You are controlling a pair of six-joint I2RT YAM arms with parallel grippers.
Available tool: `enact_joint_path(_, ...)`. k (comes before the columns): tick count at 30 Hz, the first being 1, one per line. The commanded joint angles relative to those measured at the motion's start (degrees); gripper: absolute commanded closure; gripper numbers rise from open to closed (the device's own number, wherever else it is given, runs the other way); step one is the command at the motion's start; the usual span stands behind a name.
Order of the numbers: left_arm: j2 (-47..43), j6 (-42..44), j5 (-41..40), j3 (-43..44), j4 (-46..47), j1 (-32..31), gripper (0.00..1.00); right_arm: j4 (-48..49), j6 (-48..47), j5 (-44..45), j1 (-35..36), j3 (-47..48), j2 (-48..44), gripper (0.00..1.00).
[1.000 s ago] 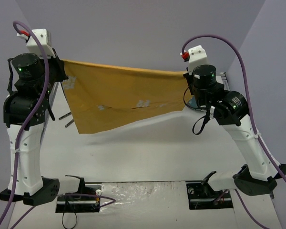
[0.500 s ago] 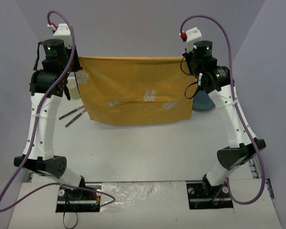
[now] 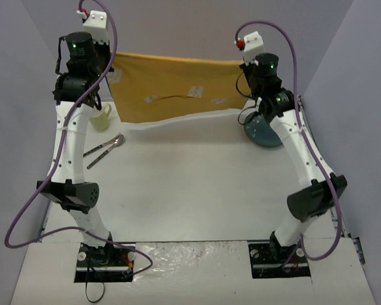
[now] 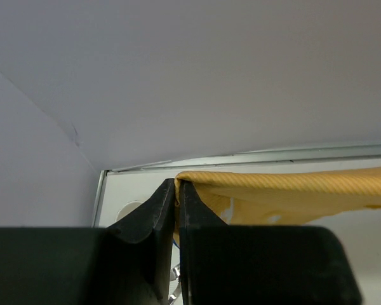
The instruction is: Set the dinner table for one person
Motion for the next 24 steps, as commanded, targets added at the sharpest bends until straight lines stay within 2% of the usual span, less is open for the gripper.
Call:
enact_joint_path(1, -10.0, 4.6, 1.9, -12.2, 10.3, 1.5, 1.00, 16.9, -2.9, 2.8, -0.3, -17.9, -13.7, 1.00)
enact_joint_path(7, -28.3, 2.6, -0.3, -52.6, 28.8, 1.4, 1.00, 13.1, -0.1, 2.7, 4.3, -40.5, -20.9, 1.00)
enact_joint_path(9, -32.1, 0.9, -1.3, -61.5, 30.6, 1.3, 1.00, 10.3, 2.1, 6.5, 7.5, -44.3, -21.5, 1.00)
enact_joint_path(12, -38.0, -3.4, -3.8, -73.8, 30.3, 1.1, 1.00, 3.5, 8.1, 7.6, 12.3, -51.1, -22.2, 1.00)
enact_joint_path(17, -42.5, -9.5, -8.3, -83.2, 24.9, 0.8, 1.00, -2.7, 18.3, 3.3, 16.1, -56.0, -22.7, 1.00)
enact_joint_path(20, -43.5, -13.4, -7.7, -85.6, 21.9, 0.6, 0.93, -6.2, 23.1, 2.7, 16.2, -56.2, -21.1, 1.00)
enact_joint_path(24, -45.3, -17.9, -8.7, -88.2, 16.8, 0.5, 0.92, -11.1, 26.6, 3.7, 16.2, -55.6, -18.7, 0.98)
